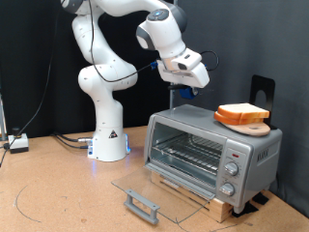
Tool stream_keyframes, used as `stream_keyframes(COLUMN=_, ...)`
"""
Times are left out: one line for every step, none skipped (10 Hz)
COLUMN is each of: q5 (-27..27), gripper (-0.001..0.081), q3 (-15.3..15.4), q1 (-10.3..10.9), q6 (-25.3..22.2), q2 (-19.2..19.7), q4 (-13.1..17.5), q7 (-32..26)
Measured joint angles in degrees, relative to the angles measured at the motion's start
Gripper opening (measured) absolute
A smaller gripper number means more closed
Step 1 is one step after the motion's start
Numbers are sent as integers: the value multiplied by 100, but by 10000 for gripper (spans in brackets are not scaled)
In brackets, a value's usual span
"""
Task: Make a piece of toast with the oven
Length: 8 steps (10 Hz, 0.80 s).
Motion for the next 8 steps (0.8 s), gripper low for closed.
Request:
stream_keyframes(q5=13, gripper=396, q3=14, q1=-27, q6=221, q2=-7, q4=-31, q7=28)
stream_keyframes(q5=81, gripper=396, q3=23, q1=-120, q6=648, q2=-63, q4=-108, q7=177)
stream_keyframes(q5=171, gripper=395, q3=41, q1=-283, q6=1141, q2=-156, q4=-215, q7=382)
stream_keyframes(q5=204, gripper=395, q3=62, q1=-481, q6=1493, q2=-251, q4=-312, q7=631)
stream_keyframes(q5=206, gripper=395, q3=67, q1=-697, q6=1659, q2=-328, q4=-368, q7=884)
stream_keyframes(q5=176, gripper=395, q3=60, q1=-925, q6=1669, q2=-390, q4=-386, q7=1047)
stream_keyframes(q5=94, gripper=395, q3=-12, q1=-1120, q6=1497, q2=-438, q4=-384, q7=1042)
stream_keyframes(q5=38, gripper=395, q3=-110, q1=-1208, q6=1299, q2=-503, q4=-381, q7=1013)
